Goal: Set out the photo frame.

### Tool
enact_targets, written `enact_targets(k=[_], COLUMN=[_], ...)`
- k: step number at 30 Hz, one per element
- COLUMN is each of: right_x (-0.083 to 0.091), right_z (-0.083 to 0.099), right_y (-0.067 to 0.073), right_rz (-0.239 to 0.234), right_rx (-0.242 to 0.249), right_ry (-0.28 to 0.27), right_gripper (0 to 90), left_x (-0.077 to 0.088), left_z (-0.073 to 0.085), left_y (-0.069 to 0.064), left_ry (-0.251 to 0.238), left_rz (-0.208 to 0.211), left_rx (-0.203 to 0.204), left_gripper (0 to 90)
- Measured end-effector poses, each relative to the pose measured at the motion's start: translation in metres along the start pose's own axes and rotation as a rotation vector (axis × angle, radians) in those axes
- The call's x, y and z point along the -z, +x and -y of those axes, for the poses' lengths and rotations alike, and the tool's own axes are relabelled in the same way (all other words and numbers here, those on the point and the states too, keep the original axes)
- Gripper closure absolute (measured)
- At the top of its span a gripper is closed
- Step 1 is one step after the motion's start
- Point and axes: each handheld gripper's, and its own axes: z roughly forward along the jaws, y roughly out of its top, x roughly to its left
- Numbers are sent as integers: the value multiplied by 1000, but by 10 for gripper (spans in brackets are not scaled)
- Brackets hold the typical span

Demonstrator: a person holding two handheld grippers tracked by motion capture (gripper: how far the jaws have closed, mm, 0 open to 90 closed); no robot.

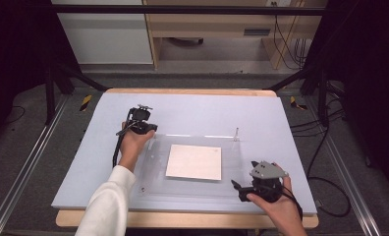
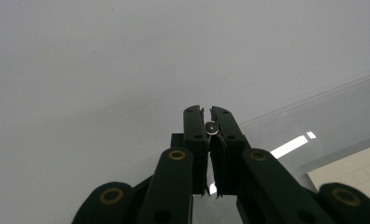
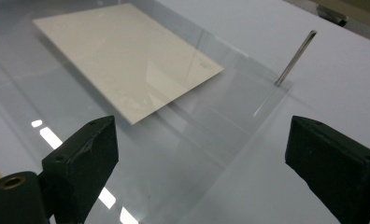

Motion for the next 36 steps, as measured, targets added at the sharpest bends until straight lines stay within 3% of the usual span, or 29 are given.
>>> enact_targets(k=[8,28,36], right_x=[5,2,-1], right_z=[20,36,38], right_y=[24,27,24], right_rz=[-16,-2,18], right_rx=[120,172,162], right_ry=[61,149,163], right_gripper=[112,161,186], left_x=[0,-2,-2], left_z=[-1,-3,-3], left_y=[1,3,3], left_ry=[2,3,3], left_rz=[2,9,9], left_rx=[5,19,20], left_gripper=[849,848,848])
